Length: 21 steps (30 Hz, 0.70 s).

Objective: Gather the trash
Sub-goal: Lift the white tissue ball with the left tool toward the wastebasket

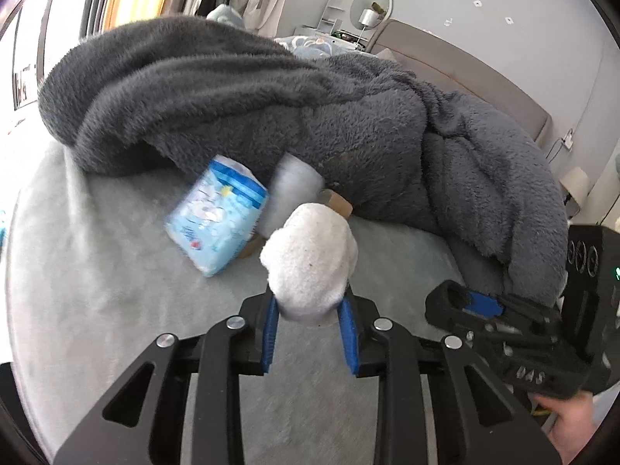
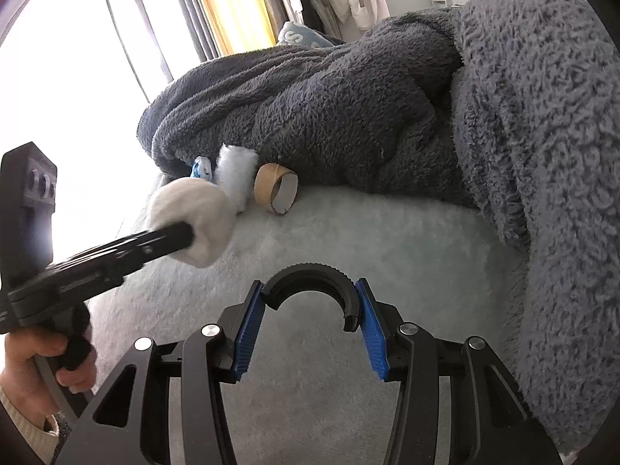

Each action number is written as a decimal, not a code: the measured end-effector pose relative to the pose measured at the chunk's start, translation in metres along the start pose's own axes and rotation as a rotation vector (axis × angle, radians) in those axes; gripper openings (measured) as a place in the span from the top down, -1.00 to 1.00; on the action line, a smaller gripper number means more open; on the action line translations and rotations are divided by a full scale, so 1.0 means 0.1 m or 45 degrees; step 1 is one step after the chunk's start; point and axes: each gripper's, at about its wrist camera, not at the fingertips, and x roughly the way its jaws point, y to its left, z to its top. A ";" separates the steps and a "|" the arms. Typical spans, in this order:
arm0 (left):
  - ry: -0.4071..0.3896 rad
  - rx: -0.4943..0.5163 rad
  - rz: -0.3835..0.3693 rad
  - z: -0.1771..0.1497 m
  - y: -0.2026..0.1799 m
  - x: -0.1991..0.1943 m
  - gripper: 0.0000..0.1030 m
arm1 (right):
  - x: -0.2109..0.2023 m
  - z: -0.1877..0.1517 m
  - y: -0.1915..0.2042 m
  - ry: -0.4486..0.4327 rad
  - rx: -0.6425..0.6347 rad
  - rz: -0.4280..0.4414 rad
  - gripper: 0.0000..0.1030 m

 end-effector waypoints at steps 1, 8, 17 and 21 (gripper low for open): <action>-0.004 0.007 0.009 0.00 0.02 -0.05 0.41 | 0.01 0.01 0.01 -0.001 0.002 0.002 0.06; -0.033 0.042 0.041 -0.02 0.13 -0.32 0.41 | 0.03 0.09 0.14 -0.017 0.010 0.032 0.06; -0.021 0.060 0.082 -0.11 0.34 -0.54 0.41 | 0.08 0.20 0.54 -0.031 -0.028 0.079 0.06; -0.012 0.056 0.111 -0.15 0.49 -0.64 0.41 | 0.12 0.24 0.68 -0.037 -0.037 0.095 0.06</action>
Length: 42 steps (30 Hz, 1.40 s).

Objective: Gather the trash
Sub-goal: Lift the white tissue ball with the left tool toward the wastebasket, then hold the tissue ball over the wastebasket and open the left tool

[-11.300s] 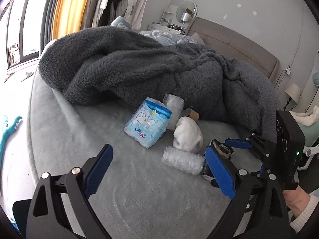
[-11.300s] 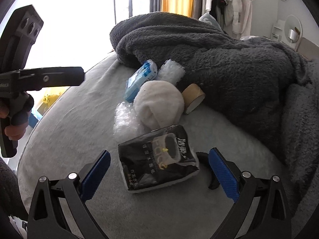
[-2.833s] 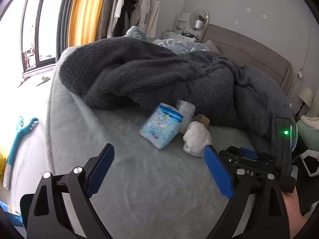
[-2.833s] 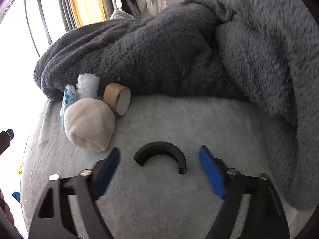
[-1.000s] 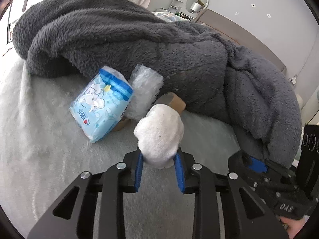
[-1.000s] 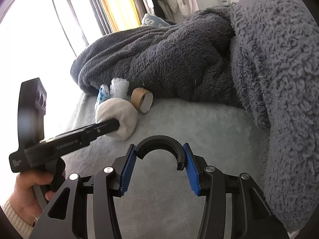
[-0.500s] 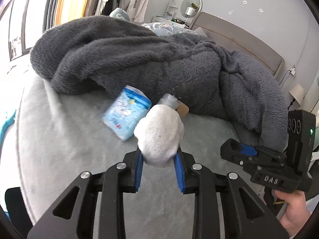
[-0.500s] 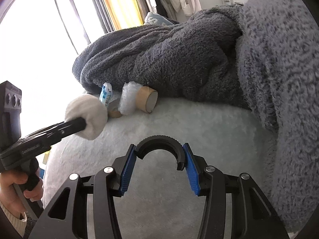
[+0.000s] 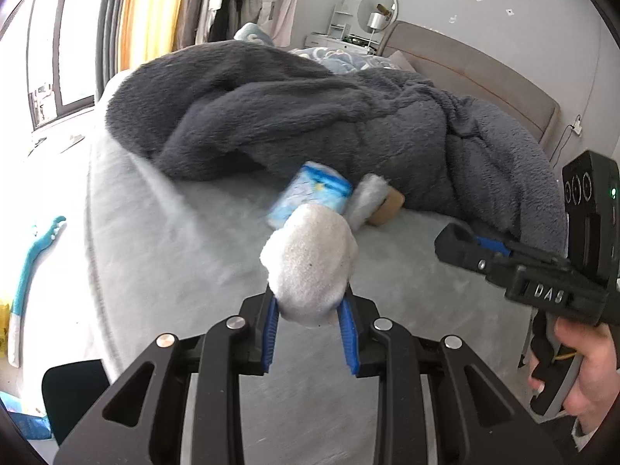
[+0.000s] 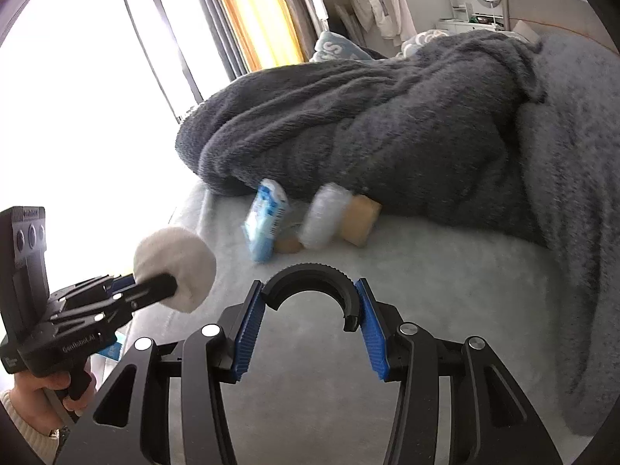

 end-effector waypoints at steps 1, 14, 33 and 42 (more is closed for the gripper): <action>0.006 -0.004 0.009 -0.02 0.06 -0.03 0.41 | 0.01 0.01 0.04 -0.004 -0.001 0.009 0.06; 0.067 -0.073 0.163 -0.17 0.68 -0.27 0.41 | 0.29 0.13 0.72 0.016 -0.103 0.086 0.06; 0.106 -0.208 0.273 -0.39 1.44 -0.58 0.41 | 0.61 0.12 1.52 0.056 -0.247 0.173 0.06; 0.169 -0.246 0.295 -0.51 1.67 -0.59 0.41 | 0.70 0.06 1.77 0.078 -0.276 0.214 0.06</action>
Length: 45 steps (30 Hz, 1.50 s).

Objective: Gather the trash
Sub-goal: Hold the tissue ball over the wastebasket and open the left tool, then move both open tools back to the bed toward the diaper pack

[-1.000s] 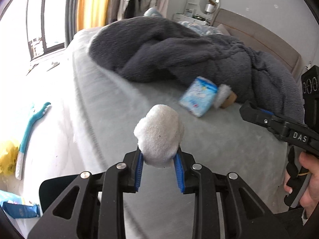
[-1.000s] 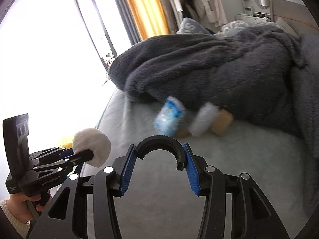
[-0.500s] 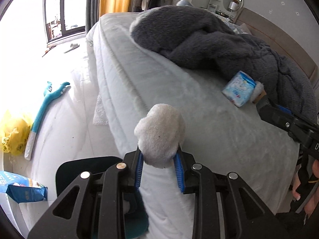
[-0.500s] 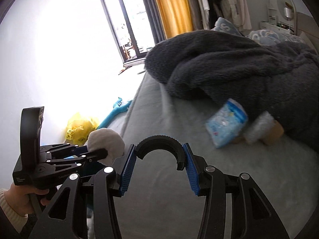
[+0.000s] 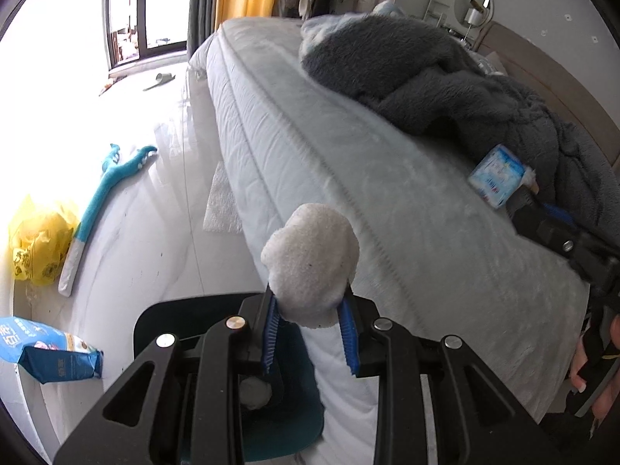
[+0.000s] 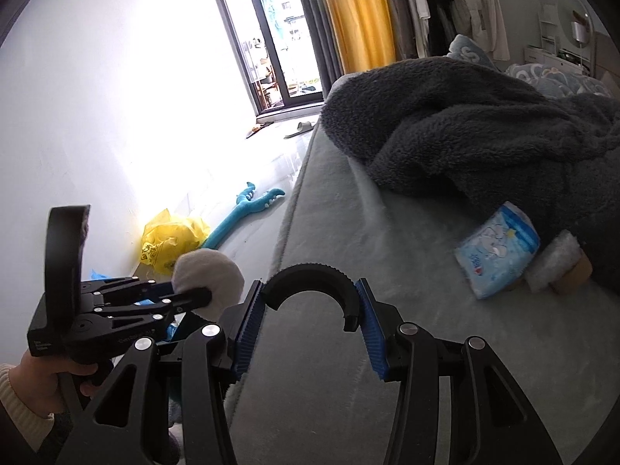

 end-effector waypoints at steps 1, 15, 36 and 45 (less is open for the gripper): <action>0.022 -0.003 0.005 -0.02 0.03 0.04 0.41 | 0.02 0.00 0.03 0.003 -0.003 0.009 0.06; 0.200 -0.050 0.070 -0.34 0.62 0.34 0.41 | 0.41 -0.07 0.62 0.097 -0.115 0.089 0.06; 0.404 -0.159 0.098 -0.76 1.46 0.41 -0.31 | 1.09 -0.16 1.29 0.244 -0.212 0.141 0.06; 0.281 -0.209 0.126 -0.71 1.76 0.13 -0.57 | 1.51 -0.38 1.42 0.382 -0.192 0.156 0.06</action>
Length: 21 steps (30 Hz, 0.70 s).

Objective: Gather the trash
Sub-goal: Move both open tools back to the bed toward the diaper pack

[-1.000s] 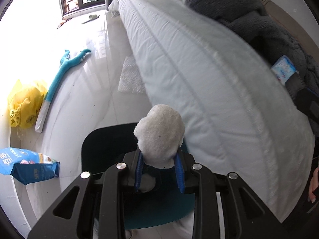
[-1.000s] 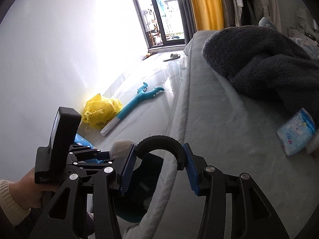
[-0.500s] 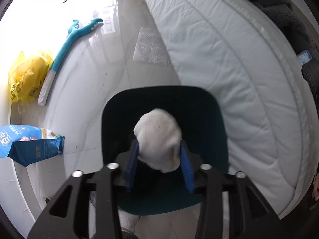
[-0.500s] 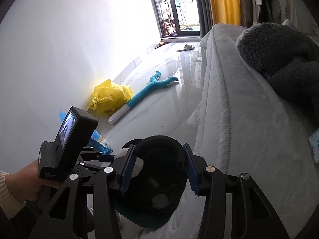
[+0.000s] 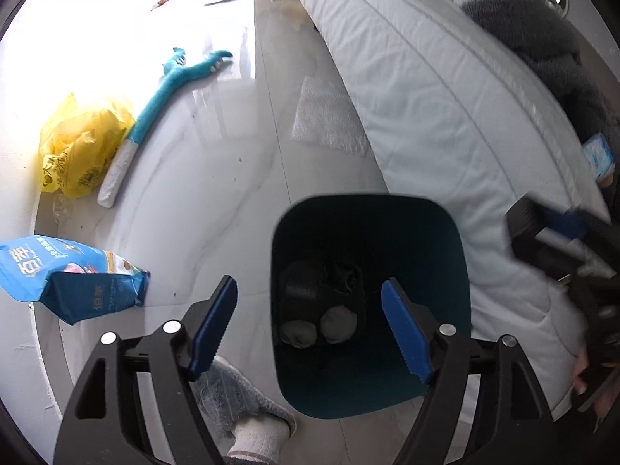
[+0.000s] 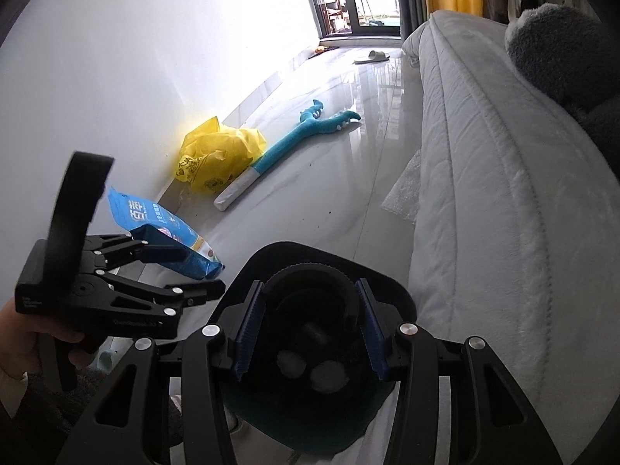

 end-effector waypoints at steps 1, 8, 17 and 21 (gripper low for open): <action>-0.020 -0.007 -0.003 0.01 0.02 -0.04 -0.58 | 0.05 0.00 0.02 0.013 -0.001 0.000 0.06; -0.136 -0.047 -0.031 0.08 0.16 -0.28 -0.66 | 0.40 -0.06 0.13 0.123 -0.002 -0.002 0.06; -0.400 -0.005 -0.062 0.17 0.12 -0.73 -0.66 | 0.71 -0.20 0.20 0.266 -0.028 -0.018 0.06; -0.509 0.021 -0.075 0.21 0.05 -0.91 -0.66 | 0.76 -0.28 0.23 0.318 -0.041 -0.029 0.06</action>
